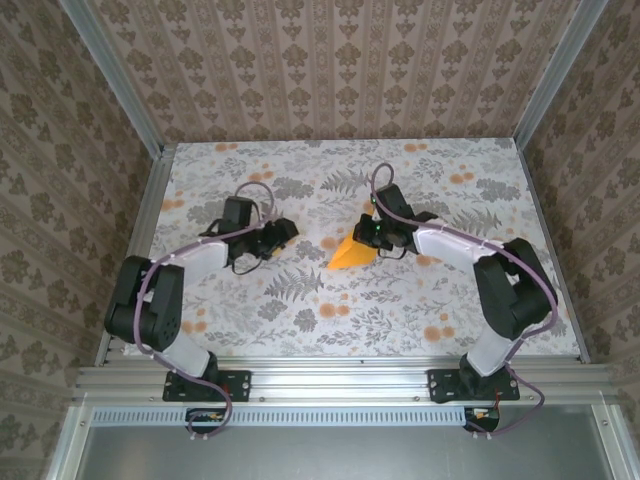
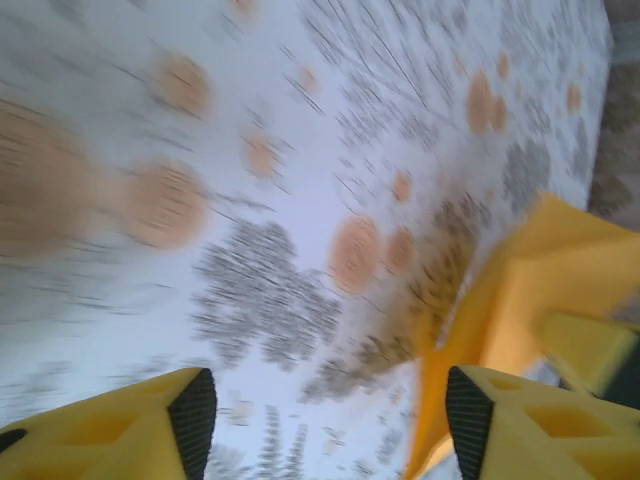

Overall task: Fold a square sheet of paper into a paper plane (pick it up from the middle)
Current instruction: Turn over the paper at the center of the table.

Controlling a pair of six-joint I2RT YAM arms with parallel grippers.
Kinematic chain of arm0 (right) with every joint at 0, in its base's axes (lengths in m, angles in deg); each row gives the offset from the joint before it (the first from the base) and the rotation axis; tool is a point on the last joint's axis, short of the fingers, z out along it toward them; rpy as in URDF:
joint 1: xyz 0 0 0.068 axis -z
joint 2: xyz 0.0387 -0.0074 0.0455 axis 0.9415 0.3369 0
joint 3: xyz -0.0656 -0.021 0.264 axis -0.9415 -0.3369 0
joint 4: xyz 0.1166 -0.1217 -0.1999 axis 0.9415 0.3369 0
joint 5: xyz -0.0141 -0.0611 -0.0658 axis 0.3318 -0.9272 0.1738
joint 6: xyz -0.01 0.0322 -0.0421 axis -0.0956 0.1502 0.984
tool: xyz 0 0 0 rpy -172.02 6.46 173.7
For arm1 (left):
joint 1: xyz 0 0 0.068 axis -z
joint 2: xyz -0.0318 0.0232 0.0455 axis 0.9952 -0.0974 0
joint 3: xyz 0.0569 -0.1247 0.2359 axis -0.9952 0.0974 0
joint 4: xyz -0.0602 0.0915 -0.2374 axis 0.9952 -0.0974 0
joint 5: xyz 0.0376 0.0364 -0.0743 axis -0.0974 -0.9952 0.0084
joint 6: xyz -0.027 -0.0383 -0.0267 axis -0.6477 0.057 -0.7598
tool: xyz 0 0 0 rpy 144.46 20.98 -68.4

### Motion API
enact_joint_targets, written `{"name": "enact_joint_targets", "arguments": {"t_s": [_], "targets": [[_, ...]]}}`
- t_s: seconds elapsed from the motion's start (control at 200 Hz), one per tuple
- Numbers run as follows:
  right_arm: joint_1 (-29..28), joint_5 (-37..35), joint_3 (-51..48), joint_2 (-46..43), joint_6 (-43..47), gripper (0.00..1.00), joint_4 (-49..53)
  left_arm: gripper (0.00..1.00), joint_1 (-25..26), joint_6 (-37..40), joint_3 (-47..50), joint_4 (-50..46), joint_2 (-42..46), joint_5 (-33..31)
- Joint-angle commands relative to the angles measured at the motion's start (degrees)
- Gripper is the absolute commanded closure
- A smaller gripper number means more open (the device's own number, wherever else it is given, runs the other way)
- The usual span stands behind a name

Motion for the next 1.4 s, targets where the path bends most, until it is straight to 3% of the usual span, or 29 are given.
{"name": "enact_joint_targets", "arguments": {"t_s": [0.0, 0.36, 0.57, 0.68, 0.85, 1.005, 1.26, 1.395], "targets": [[-2.37, -12.11, 6.03, -1.47, 13.88, 1.0, 16.97, 0.3, -3.38, 7.71, -1.2, -11.09, 4.31, -6.48], [-13.49, -47.11, 26.04, 14.01, 25.04, 1.0, 37.75, 0.2, -10.5, 13.45, -2.82, -21.73, 13.84, -16.46], [-19.61, -61.26, 37.8, 27.98, 26.55, 1.0, 46.2, 0.17, -13.22, 13.96, -3.54, -25.65, 17.23, -17.76], [-22.1, -65.18, 42.27, 34.34, 26.36, 1.0, 49.45, 0.16, -14.74, 13.9, -3.52, -26.57, 18.98, -17.72], [-24.98, -62.19, 44.12, 38.36, 25.48, 0.95, 49.19, 0.16, -15.82, 13.93, -3.52, -27.26, 20.39, -17.0], [-26.72, -56.32, 44.27, 37.18, 24.12, 0.82, 48.82, 0.15, -16.01, 13.82, -3.76, -27.13, 20.39, -15.69], [-29.2, -35.67, 36.58, 24.75, 26.35, 0.6, 40.86, 0.14, -16.09, 14.16, -4.05, -26.65, 20.31, -14.17], [-29.67, -29.96, 30.9, 17.47, 26.18, 0.51, 36.55, 0.14, -16.11, 15.25, -4.18, -26.11, 19.8, -12.88]]}}
